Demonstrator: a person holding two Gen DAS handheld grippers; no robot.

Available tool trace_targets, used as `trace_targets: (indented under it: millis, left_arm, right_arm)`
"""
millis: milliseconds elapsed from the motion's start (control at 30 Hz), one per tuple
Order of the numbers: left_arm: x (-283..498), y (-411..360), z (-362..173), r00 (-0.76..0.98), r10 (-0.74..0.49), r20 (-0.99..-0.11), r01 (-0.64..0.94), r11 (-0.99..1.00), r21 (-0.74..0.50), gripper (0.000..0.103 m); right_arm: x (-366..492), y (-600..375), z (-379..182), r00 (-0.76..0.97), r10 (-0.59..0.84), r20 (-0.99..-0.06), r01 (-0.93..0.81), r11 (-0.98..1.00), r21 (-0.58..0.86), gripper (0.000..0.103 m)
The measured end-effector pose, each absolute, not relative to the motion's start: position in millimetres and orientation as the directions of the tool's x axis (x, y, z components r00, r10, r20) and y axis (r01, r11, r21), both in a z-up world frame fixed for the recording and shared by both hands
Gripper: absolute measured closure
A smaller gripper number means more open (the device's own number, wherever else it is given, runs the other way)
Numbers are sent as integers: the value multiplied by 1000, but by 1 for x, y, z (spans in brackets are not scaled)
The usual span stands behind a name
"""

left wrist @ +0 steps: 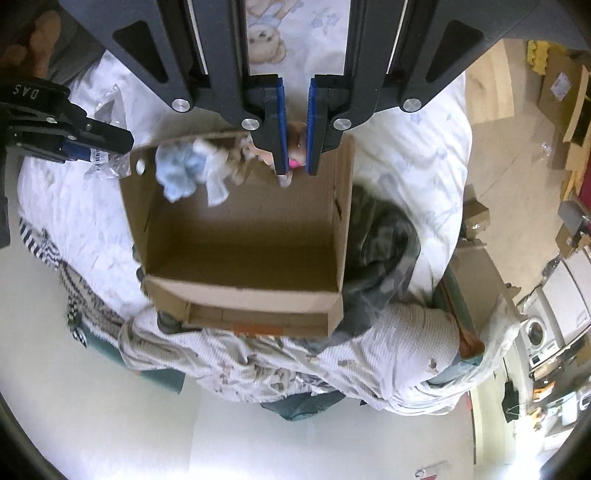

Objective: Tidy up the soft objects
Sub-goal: 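Carry the clear bag and orange tube over the box with both tools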

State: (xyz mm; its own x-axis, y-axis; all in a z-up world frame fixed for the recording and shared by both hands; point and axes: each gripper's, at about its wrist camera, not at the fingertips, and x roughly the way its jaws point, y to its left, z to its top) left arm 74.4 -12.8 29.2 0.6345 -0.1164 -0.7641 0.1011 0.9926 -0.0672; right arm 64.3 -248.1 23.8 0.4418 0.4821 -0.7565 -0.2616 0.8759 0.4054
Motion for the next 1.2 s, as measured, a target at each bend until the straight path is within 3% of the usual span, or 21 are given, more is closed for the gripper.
trace_targets:
  millis: [200,600,800,967,1200]
  left_arm:
    - [104,-11,45,633,-131,-763,96,991,-91,95]
    - [155,-31,55,649,-136,-748,146,988,-53,95]
    - [165,-38,20,644,-114,-756,179,984,4,94]
    - [177,-33,-12,560,-134,-817,128,989,-74,94]
    - [186,-38,-26,534,-123,-837,121,990,-68,94]
  right_arm:
    - [79,-255,44,526,482,-701,-232,874,427,65]
    - [132,-269,54,573,459,-679,-175,878,446,65]
    - [147,-268,20,529,442,-724,-103,881,462,65]
    - [153,-263,-3,494,404,-770,-72,902,427,65]
    - [163,-258,-17,472,372,-799,-70,920,387,65]
